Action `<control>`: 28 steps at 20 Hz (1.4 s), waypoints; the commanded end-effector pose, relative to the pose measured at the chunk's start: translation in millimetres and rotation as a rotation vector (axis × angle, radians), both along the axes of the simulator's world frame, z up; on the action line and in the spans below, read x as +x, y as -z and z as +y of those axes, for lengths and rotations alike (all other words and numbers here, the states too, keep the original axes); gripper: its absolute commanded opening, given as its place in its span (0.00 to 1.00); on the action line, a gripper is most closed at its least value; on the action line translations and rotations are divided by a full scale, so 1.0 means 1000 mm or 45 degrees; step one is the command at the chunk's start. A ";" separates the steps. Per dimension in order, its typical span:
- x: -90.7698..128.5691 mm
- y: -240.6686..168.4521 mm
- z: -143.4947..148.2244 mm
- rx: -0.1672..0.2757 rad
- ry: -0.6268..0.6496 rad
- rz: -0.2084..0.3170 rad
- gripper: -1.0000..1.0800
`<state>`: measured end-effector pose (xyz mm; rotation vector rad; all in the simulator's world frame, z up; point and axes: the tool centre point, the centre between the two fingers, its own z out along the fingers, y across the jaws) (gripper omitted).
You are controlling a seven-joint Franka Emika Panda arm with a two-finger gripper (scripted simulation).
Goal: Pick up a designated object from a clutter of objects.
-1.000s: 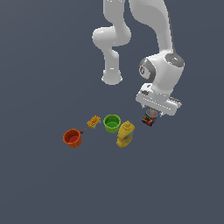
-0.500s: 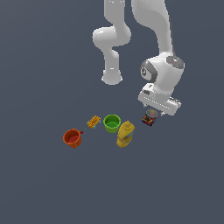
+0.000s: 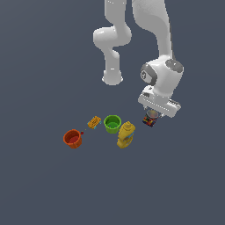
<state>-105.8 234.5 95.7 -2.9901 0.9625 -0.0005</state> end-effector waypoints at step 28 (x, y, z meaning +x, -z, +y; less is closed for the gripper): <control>-0.001 0.030 -0.005 0.001 0.001 -0.002 0.00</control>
